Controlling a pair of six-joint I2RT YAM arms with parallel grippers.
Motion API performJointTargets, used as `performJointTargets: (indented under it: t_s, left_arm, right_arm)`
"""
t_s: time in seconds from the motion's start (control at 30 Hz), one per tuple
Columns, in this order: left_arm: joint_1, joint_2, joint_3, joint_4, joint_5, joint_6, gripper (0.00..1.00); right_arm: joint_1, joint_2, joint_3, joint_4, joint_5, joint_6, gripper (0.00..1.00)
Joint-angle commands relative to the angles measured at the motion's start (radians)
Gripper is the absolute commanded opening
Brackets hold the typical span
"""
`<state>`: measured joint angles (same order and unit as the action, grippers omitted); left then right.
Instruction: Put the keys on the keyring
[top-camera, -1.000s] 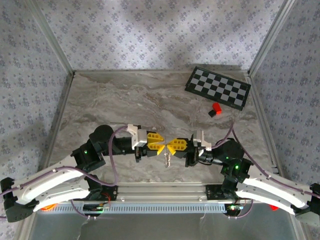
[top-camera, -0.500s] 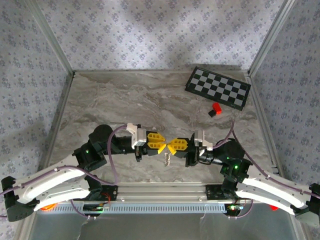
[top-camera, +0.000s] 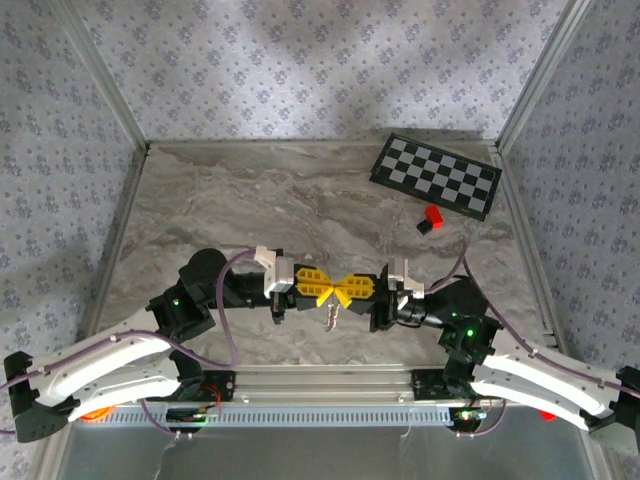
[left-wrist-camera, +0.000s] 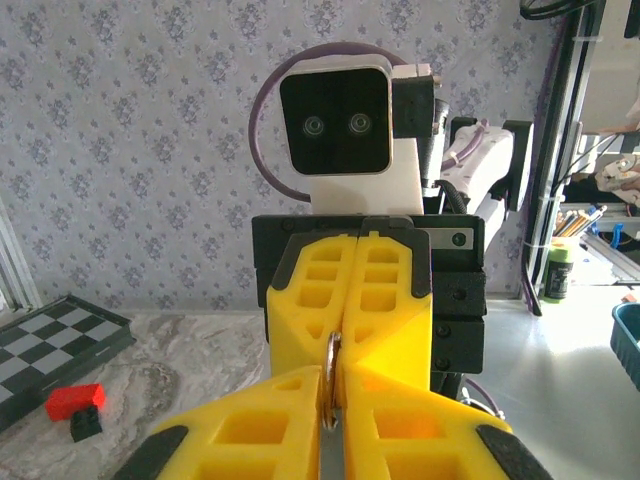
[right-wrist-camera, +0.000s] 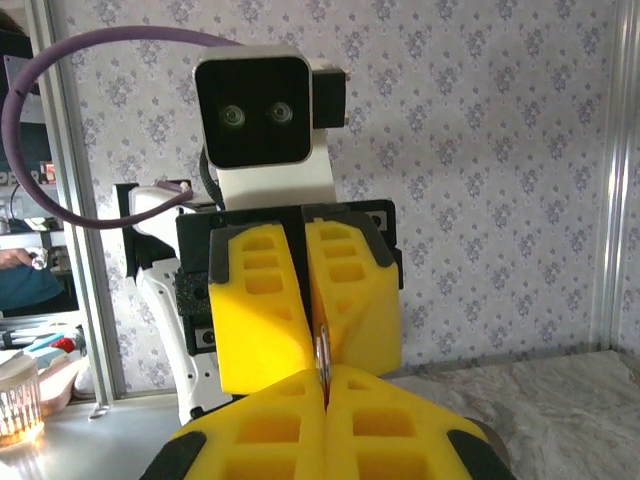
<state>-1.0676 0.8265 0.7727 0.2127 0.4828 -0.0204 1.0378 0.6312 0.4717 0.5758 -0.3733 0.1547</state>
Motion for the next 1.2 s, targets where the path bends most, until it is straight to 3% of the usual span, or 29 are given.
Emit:
performJointTargets:
  t_s: [0.0, 0.13, 0.23, 0.33, 0.43, 0.53, 0.67, 0.9, 1.17]
  left_arm:
    - [0.001, -0.006, 0.024, 0.014, 0.025, -0.008, 0.08]
    - [0.001, -0.001, 0.033, 0.003, 0.031, -0.002, 0.0]
    - [0.001, -0.005, 0.041, -0.019, 0.032, 0.011, 0.0]
    - [0.002, -0.009, 0.06, -0.07, 0.025, 0.038, 0.0]
    - [0.001, -0.006, 0.098, -0.176, -0.001, 0.091, 0.0]
    - [0.002, 0.002, 0.134, -0.278, -0.017, 0.146, 0.0]
    - [0.001, 0.018, 0.176, -0.396, -0.042, 0.206, 0.0]
    - [0.001, 0.058, 0.236, -0.534, -0.086, 0.279, 0.0]
    - [0.0, 0.092, 0.25, -0.571, -0.088, 0.298, 0.0]
  right_arm:
    - [-0.008, -0.008, -0.002, 0.072, -0.016, 0.024, 0.0]
    - [-0.008, -0.005, -0.004, 0.066, -0.01, 0.025, 0.0]
    - [-0.009, -0.015, -0.002, 0.029, 0.002, 0.017, 0.0]
    - [-0.009, -0.046, 0.015, -0.081, 0.032, -0.027, 0.22]
    - [-0.005, -0.084, 0.072, -0.32, 0.068, -0.133, 0.34]
    - [-0.004, -0.102, 0.128, -0.511, 0.107, -0.212, 0.34]
    - [-0.001, -0.11, 0.16, -0.609, 0.129, -0.254, 0.34]
    - [0.001, -0.076, 0.183, -0.635, 0.071, -0.267, 0.34]
    - [0.014, -0.023, 0.194, -0.615, 0.108, -0.271, 0.31]
